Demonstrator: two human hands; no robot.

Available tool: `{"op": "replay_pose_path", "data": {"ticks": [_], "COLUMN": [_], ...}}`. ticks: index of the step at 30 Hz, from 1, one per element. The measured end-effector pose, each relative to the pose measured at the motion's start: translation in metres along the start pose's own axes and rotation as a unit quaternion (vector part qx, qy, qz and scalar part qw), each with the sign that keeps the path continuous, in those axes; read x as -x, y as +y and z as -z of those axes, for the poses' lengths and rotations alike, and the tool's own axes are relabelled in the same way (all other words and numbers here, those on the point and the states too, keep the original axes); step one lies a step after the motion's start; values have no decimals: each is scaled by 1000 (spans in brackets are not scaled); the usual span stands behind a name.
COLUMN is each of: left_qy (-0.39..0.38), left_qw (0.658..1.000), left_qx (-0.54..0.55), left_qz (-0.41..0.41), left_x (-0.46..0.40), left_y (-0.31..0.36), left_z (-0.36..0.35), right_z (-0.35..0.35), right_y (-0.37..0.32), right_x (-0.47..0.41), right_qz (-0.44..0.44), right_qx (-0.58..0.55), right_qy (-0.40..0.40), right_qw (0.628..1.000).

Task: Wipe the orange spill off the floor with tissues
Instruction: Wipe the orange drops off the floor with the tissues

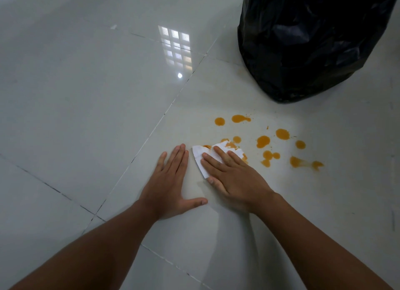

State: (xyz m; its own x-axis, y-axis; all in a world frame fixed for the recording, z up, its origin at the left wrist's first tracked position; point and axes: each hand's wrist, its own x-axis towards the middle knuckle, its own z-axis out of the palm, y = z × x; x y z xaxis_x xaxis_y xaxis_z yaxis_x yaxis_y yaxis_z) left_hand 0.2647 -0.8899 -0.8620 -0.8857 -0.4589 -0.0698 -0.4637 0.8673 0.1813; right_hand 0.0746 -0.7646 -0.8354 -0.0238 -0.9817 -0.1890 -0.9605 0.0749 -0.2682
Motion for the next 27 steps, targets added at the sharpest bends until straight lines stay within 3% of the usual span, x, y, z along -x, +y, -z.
{"op": "replay_pose_path", "data": {"ticks": [9, 19, 24, 27], "left_qy": [11, -12, -16, -19], "left_qw": [1000, 1000, 1000, 1000], "left_qx": [-8, -3, -13, -17], "left_qz": [-1, 14, 10, 5], "left_x": [-2, -4, -1, -2], "left_y": [0, -2, -1, 0], "left_z": [-4, -6, 0, 2], "right_z": [-7, -1, 9, 14], "right_y": [-9, -15, -2, 17], "right_x": [-28, -72, -67, -61], "right_qz": [-63, -149, -110, -50], "right_qx": [45, -44, -73, -20], "right_qy": [31, 17, -4, -8], "right_qw": [997, 988, 991, 999]}}
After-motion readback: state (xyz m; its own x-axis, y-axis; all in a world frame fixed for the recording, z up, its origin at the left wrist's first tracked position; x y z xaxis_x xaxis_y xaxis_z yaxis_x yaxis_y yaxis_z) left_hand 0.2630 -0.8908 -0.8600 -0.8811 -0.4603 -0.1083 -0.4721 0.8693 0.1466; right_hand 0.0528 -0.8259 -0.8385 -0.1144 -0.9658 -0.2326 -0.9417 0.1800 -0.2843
